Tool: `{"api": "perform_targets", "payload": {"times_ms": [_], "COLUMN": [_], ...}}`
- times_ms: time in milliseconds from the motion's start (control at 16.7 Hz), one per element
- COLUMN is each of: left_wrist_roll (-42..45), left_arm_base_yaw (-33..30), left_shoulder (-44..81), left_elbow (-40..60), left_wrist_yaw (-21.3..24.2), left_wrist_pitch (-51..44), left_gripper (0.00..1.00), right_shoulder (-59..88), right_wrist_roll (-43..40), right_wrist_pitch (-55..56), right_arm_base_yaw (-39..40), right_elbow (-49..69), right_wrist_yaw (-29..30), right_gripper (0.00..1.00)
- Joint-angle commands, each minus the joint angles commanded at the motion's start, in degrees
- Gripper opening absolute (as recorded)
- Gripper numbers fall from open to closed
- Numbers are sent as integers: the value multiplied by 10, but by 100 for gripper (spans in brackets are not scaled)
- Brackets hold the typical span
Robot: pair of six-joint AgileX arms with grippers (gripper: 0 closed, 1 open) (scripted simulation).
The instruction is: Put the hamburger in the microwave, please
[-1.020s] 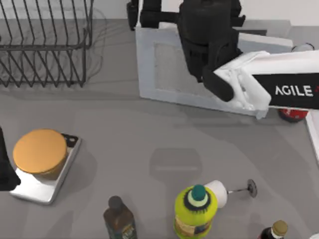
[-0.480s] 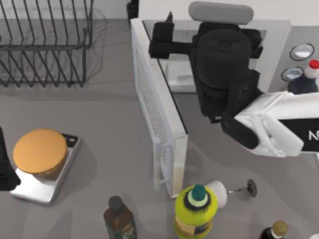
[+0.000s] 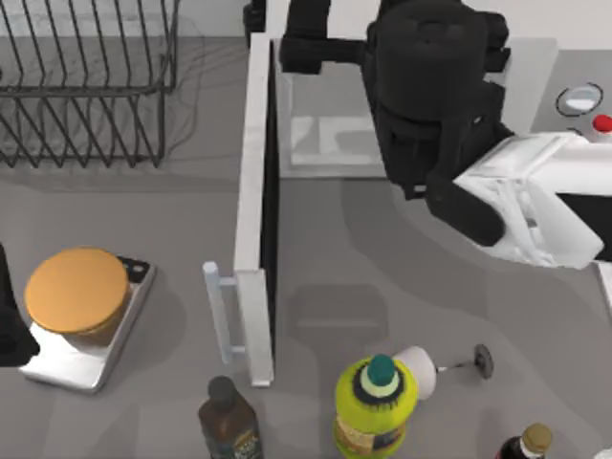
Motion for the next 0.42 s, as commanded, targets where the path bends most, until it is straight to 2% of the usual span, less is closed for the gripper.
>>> {"api": "perform_targets", "payload": {"times_ms": [240,420], "left_wrist_roll": [0,0], "left_arm_base_yaw": [0,0], "left_shoulder": [0,0], "left_elbow": [0,0], "left_wrist_yaw": [0,0], "left_wrist_pitch": [0,0], "left_gripper": [100,100], "right_shoulder": [-38,-48], "right_wrist_roll": [0,0], "right_wrist_pitch": [-107,-129], "right_arm_base_yaw": [-1,-1], "right_elbow": [64,83], "right_wrist_yaw": [-1,-1], "right_gripper": [100,100]}}
